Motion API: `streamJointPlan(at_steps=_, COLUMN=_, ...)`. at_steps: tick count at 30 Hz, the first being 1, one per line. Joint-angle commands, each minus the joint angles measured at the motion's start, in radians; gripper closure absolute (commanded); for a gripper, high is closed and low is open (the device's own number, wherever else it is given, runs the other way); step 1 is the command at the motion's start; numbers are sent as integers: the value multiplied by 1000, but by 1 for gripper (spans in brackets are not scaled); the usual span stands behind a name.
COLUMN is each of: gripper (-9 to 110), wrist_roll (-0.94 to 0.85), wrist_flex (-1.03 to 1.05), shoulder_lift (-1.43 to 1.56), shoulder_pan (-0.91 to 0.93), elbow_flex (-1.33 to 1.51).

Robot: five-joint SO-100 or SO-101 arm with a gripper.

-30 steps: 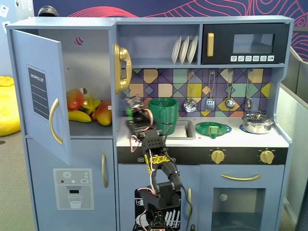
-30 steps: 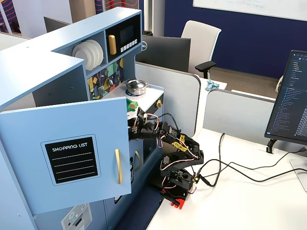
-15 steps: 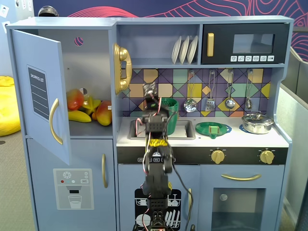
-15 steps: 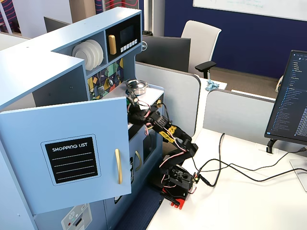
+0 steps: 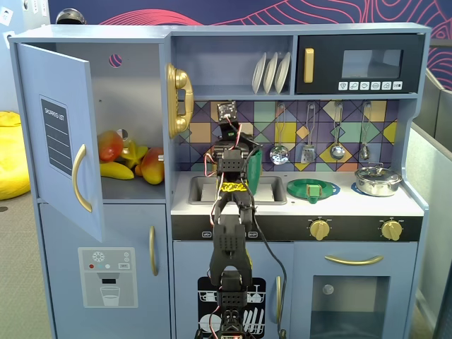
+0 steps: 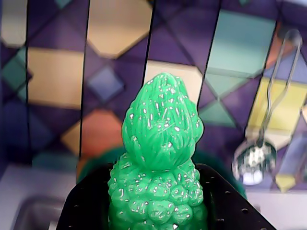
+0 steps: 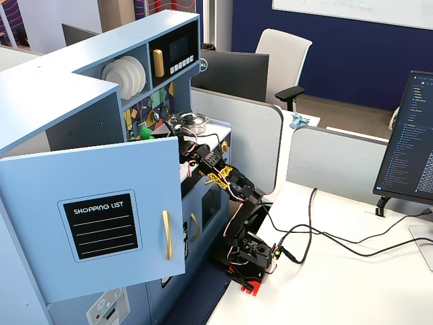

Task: Pick up the green pineapple from the left cabinet and place it in the green recipient

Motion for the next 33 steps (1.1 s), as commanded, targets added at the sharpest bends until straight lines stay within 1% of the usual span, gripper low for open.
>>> streamJointPlan(at_steps=1, gripper=101, wrist_roll=6, wrist_flex=-54, shoulder_lift=-83, shoulder_pan=25, elbow_flex=-147)
streamJointPlan(at_steps=8, gripper=100, wrist_roll=15, wrist_flex=-95, shoulder_lift=-202, shoulder_pan=41, elbow_flex=-196)
streamJointPlan(at_steps=10, gripper=94, wrist_roll=31, wrist_flex=-91, shoulder_lift=-210, shoulder_pan=44, elbow_flex=-196)
streamJointPlan(at_steps=12, gripper=74, wrist_roll=127, wrist_flex=-91, shoulder_lift=-212, shoulder_pan=54, elbow_flex=-196)
streamJointPlan(at_steps=13, gripper=69, wrist_roll=152, wrist_flex=-86, shoulder_lift=-212, shoulder_pan=55, elbow_flex=-196)
streamJointPlan(at_steps=15, gripper=64, wrist_roll=156, wrist_flex=-94, shoulder_lift=-215, shoulder_pan=55, elbow_flex=-198)
streamJointPlan(at_steps=27, gripper=67, wrist_roll=129, wrist_flex=-84, shoulder_lift=-186, shoulder_pan=43, elbow_flex=-199)
streamJointPlan(at_steps=29, gripper=67, wrist_roll=112, wrist_flex=-51, shoulder_lift=-137, shoulder_pan=34, elbow_flex=-199)
streamJointPlan(at_steps=33, gripper=69, wrist_roll=37, wrist_flex=100, shoulder_lift=46, shoulder_pan=14, elbow_flex=-143)
